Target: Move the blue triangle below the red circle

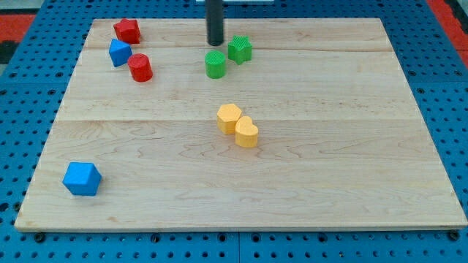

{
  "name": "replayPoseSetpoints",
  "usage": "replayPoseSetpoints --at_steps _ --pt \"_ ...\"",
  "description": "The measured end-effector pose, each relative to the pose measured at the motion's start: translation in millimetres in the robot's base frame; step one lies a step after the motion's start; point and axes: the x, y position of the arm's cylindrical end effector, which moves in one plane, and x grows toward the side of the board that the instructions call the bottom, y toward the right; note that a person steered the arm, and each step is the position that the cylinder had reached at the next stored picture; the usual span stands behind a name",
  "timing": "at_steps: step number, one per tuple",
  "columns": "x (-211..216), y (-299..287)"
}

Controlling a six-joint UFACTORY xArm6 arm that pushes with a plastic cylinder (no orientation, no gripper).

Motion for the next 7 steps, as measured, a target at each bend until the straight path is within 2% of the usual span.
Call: replayPoseSetpoints --at_steps 1,3,4,5,6,7 --pt "-51.0 -0.7" --pt "-6.3 -134.5" --pt "19.1 -180.2" --pt "61.3 -195.4" --pt "54.1 -195.1" --pt "23.2 -178.4"
